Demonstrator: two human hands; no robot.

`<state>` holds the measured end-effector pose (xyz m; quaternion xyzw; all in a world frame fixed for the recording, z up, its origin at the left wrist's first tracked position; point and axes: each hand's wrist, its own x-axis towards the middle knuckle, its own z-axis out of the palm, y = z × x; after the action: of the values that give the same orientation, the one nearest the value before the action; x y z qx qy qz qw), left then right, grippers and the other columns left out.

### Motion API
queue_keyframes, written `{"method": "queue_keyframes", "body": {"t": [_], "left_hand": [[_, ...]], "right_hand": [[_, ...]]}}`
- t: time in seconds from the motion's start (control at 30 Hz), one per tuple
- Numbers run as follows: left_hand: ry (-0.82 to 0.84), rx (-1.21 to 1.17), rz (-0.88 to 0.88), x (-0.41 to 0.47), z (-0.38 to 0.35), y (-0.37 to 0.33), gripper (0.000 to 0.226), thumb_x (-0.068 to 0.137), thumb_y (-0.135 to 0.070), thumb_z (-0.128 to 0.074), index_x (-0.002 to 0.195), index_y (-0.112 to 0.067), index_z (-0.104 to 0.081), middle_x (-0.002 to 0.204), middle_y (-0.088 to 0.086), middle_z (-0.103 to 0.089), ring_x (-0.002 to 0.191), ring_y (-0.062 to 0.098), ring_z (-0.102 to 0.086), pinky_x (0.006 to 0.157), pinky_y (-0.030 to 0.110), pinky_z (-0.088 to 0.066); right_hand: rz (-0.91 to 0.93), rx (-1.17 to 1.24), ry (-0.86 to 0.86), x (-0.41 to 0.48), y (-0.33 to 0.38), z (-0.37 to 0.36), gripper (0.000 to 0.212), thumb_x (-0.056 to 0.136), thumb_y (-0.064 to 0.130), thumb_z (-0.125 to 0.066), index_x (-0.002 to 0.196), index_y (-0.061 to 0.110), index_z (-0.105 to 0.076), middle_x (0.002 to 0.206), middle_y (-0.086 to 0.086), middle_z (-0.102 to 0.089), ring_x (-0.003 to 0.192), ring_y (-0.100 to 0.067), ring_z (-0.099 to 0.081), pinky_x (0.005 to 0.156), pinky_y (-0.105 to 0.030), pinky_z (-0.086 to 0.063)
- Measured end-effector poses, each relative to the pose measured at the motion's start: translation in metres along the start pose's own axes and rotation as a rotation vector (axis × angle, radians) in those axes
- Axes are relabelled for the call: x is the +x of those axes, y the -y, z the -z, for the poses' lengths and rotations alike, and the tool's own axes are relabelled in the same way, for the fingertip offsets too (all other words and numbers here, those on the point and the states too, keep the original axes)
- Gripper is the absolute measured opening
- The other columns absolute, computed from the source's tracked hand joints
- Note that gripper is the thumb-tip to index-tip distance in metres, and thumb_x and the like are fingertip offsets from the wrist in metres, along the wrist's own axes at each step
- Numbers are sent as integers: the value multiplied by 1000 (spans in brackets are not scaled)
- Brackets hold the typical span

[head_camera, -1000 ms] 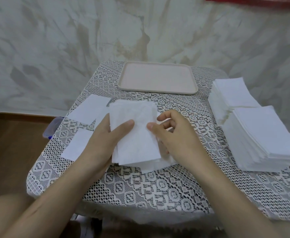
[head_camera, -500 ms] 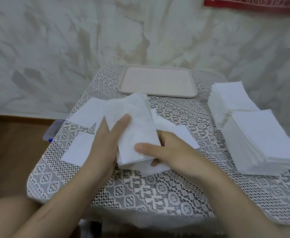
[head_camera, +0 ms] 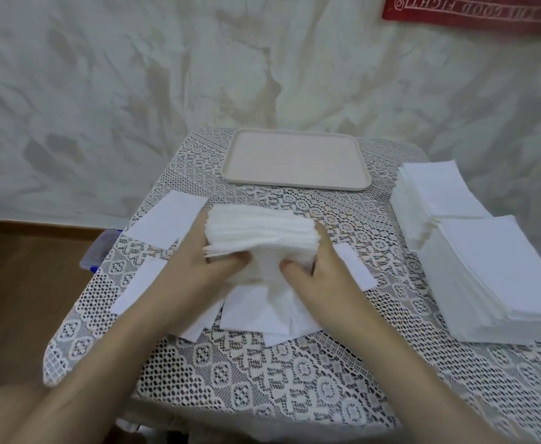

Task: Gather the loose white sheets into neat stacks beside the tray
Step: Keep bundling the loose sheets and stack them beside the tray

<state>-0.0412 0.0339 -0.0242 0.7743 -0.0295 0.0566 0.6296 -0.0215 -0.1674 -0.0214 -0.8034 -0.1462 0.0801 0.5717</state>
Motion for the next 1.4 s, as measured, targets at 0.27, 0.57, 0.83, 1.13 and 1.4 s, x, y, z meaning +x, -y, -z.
{"method": "queue_keyframes", "body": {"t": [0.27, 0.57, 0.83, 1.13, 1.4], "left_hand": [[-50, -251, 54, -1, -4, 3, 59, 77, -23, -92, 126, -24, -57, 111, -2, -79, 101, 18, -77, 72, 26, -62], [33, 160, -40, -1, 4, 4, 62, 70, -66, -76, 125, -38, -69, 119, -27, -73, 110, -6, -68, 89, 21, -51], [-57, 17, -67, 2, 4, 11, 65, 64, -37, -91, 120, -34, -57, 108, -22, -75, 100, -2, -71, 77, 16, -56], [41, 100, -70, -1, 0, 3, 61, 73, -19, -83, 127, -26, -56, 110, -35, -72, 106, -13, -66, 82, 4, -49], [35, -81, 17, 2, 3, 2, 63, 71, -17, -95, 117, -23, -52, 94, -23, -74, 89, -3, -73, 64, 19, -58]], "right_hand": [[57, 99, -22, 4, -6, -1, 43, 98, 14, -57, 112, 51, -40, 102, 10, -67, 93, -12, -67, 82, -41, -58], [101, 141, -9, 4, -8, -4, 47, 88, 22, -56, 122, 51, -39, 117, 12, -65, 107, -7, -64, 92, -30, -54], [110, 148, 6, 3, -4, 5, 41, 98, 8, -60, 121, 39, -46, 101, 23, -66, 92, 3, -65, 79, -18, -52], [80, 270, 36, 1, -5, -1, 42, 99, 16, -56, 127, 43, -40, 113, 15, -64, 97, 2, -64, 83, -19, -53], [79, 188, -19, 6, -6, 0, 45, 97, 3, -57, 122, 38, -45, 108, 12, -66, 98, -7, -67, 83, -30, -56]]}}
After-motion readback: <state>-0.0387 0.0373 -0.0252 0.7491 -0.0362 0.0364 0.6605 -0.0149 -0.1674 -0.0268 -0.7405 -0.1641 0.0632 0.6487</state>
